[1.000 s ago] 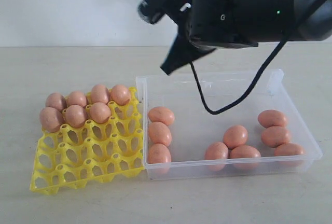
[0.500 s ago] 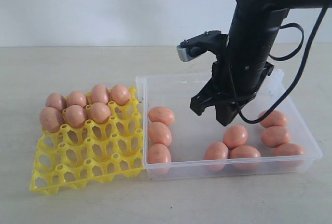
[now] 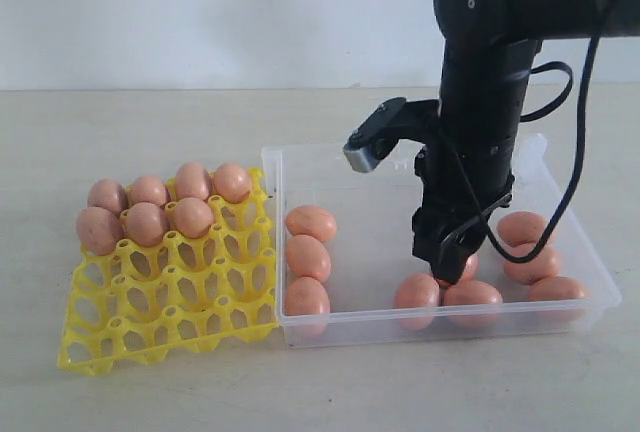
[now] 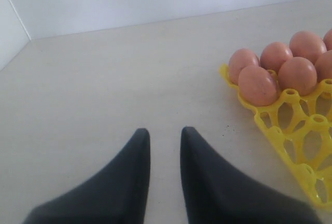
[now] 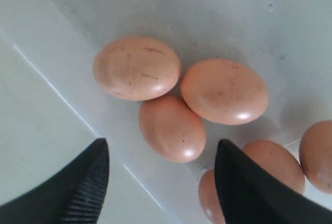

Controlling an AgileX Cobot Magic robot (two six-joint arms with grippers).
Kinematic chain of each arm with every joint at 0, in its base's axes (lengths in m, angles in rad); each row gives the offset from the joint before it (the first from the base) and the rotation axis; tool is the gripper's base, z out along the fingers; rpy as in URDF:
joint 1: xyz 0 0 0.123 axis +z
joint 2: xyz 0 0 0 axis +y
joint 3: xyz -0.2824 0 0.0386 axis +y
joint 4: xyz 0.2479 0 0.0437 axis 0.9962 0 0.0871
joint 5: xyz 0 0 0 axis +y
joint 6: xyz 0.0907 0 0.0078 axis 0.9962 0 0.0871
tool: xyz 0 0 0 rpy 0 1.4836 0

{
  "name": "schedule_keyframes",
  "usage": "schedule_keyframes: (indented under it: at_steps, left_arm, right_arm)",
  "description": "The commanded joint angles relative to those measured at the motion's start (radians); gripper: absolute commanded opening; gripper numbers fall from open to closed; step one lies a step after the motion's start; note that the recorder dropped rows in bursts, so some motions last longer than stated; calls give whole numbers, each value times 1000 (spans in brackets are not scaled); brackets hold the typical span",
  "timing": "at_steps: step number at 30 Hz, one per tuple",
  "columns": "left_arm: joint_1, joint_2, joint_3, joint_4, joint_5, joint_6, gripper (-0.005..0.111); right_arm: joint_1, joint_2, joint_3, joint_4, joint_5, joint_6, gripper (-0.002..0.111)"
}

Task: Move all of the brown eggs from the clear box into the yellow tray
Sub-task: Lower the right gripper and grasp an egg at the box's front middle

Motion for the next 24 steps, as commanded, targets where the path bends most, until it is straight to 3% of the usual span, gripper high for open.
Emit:
schedule_keyframes:
  at_steps: [1,13,24]
  left_arm:
    - [-5,-2,4,-2,-7,-2,22]
    - [-5,-2,4,-2,-7,-2,22]
    - [-5,-2,4,-2,-7,-2,22]
  right_arm:
    - [-5,57,-8,-37,6,-159,58]
    - [-5,71,-8,-117,-13,-194,58]
    - [-5,73,-8,-107,-199,-659,58]
